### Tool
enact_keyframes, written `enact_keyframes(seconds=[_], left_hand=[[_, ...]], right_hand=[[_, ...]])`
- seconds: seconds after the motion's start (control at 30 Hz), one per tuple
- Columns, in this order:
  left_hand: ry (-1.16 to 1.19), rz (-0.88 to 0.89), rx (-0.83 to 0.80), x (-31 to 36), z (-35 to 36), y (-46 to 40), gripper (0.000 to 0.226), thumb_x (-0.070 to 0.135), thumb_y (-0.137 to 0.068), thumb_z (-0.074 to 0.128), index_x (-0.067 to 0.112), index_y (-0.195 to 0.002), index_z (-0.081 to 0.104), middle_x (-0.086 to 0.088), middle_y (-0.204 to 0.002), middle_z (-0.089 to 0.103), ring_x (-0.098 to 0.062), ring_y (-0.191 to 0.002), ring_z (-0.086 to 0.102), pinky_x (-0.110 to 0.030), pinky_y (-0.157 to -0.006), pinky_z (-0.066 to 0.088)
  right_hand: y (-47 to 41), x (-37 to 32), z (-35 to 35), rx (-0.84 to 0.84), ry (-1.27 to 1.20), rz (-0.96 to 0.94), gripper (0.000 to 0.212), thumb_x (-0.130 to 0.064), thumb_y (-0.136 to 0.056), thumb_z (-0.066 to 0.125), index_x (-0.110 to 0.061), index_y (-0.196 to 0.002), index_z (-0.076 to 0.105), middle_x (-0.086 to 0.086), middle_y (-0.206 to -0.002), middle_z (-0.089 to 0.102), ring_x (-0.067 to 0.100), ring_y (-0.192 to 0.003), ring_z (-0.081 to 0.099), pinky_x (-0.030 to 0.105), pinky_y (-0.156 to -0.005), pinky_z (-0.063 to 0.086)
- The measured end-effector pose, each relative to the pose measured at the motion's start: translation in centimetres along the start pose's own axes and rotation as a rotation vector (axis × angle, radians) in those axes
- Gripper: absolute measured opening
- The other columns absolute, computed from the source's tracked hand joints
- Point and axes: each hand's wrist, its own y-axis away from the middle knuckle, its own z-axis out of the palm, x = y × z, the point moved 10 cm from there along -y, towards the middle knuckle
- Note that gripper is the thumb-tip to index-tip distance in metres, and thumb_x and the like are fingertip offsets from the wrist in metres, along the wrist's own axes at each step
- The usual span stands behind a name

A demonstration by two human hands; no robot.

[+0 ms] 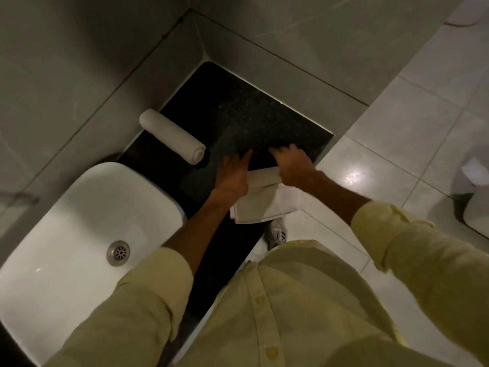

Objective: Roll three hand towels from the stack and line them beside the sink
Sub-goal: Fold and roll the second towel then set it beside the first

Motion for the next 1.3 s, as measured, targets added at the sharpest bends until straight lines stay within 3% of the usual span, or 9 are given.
enact_keyframes(seconds=[0.17, 0.23, 0.33, 0.5, 0.6, 0.67, 0.8, 0.97, 1.3], left_hand=[[-0.119, 0.072, -0.258, -0.1, 4.9, -0.2, 0.092, 0.026, -0.090, 0.061, 0.020, -0.156, -0.002, -0.008, -0.165, -0.008, -0.038, -0.150, -0.010, -0.056, -0.121, 0.003], [-0.173, 0.105, -0.129, 0.7, 4.8, 1.2, 0.089, 0.028, -0.089, 0.059, 0.018, -0.156, 0.000, -0.010, -0.165, 0.000, -0.039, -0.150, -0.004, -0.057, -0.121, 0.005], [-0.141, 0.140, 0.064, 1.8, 4.8, 5.0, 0.094, 0.036, -0.081, 0.054, 0.014, -0.156, 0.000, -0.016, -0.164, 0.001, -0.037, -0.151, -0.002, -0.058, -0.121, 0.008], [-0.119, 0.164, 0.172, 4.0, 7.0, 11.3, 0.094, 0.039, -0.082, 0.045, 0.009, -0.155, -0.006, -0.018, -0.164, -0.008, -0.035, -0.151, -0.007, -0.057, -0.120, 0.009], [-0.113, 0.155, 0.197, 4.4, 8.1, 13.1, 0.076, 0.026, -0.088, 0.036, 0.009, -0.156, 0.004, -0.017, -0.164, 0.003, -0.032, -0.152, 0.001, -0.056, -0.121, 0.011], [-0.074, 0.172, 0.261, 4.7, 7.0, 13.3, 0.064, 0.017, -0.090, 0.041, 0.011, -0.152, 0.027, -0.015, -0.158, 0.030, -0.032, -0.147, 0.027, -0.052, -0.120, 0.023], [0.074, 0.106, 0.148, 3.1, 2.9, 8.7, 0.042, 0.017, -0.088, 0.061, 0.025, -0.128, 0.062, -0.005, -0.121, 0.068, -0.027, -0.107, 0.065, -0.040, -0.096, 0.052], [0.283, 0.053, -0.304, 1.4, 3.3, 4.6, 0.067, 0.024, -0.070, 0.084, 0.016, -0.131, 0.059, -0.008, -0.127, 0.064, -0.025, -0.117, 0.061, -0.036, -0.095, 0.051], [-0.100, 0.204, -0.392, 2.6, 6.1, 3.6, 0.065, 0.030, -0.075, 0.072, 0.016, -0.132, 0.044, -0.012, -0.133, 0.038, -0.034, -0.121, 0.042, -0.052, -0.103, 0.042]], right_hand=[[1.0, -1.2, 2.1, -0.264, 0.032, -0.010, 0.045, -0.020, -0.086, 0.071, -0.016, -0.128, 0.054, 0.010, -0.128, 0.059, 0.027, -0.114, 0.060, 0.038, -0.097, 0.052], [2.7, -1.9, 1.6, -0.072, 0.103, -0.027, 0.044, -0.022, -0.084, 0.073, -0.015, -0.124, 0.054, 0.010, -0.119, 0.064, 0.027, -0.106, 0.064, 0.039, -0.089, 0.054], [6.2, -2.4, 4.1, 0.087, 0.202, -0.106, 0.057, -0.010, -0.080, 0.071, -0.006, -0.134, 0.051, 0.019, -0.137, 0.057, 0.039, -0.127, 0.053, 0.049, -0.107, 0.044], [12.6, -3.0, 7.8, 0.301, 0.208, -0.199, 0.054, 0.001, -0.092, 0.034, 0.003, -0.146, 0.040, 0.027, -0.153, 0.035, 0.045, -0.143, 0.030, 0.058, -0.115, 0.031], [14.8, -2.8, 8.6, 0.404, 0.156, -0.208, 0.054, -0.002, -0.100, 0.014, 0.001, -0.141, 0.049, 0.024, -0.150, 0.043, 0.043, -0.139, 0.039, 0.057, -0.113, 0.035], [14.8, -2.3, 7.2, 0.468, 0.032, -0.189, 0.045, 0.002, -0.096, 0.034, -0.004, -0.129, 0.062, 0.018, -0.138, 0.058, 0.038, -0.127, 0.054, 0.053, -0.106, 0.043], [10.5, -0.5, 3.1, 0.255, -0.200, -0.061, 0.039, -0.005, -0.082, 0.072, -0.017, -0.118, 0.068, 0.009, -0.116, 0.066, 0.029, -0.108, 0.057, 0.044, -0.093, 0.047], [6.7, -1.3, 5.0, -0.205, -0.156, -0.182, 0.062, -0.017, -0.077, 0.077, -0.022, -0.133, 0.052, 0.008, -0.135, 0.051, 0.029, -0.124, 0.047, 0.044, -0.104, 0.043], [5.5, -1.0, 5.9, -0.239, -0.279, -0.367, 0.076, -0.024, -0.076, 0.079, -0.013, -0.142, 0.042, 0.013, -0.132, 0.051, 0.029, -0.117, 0.053, 0.045, -0.098, 0.050]])
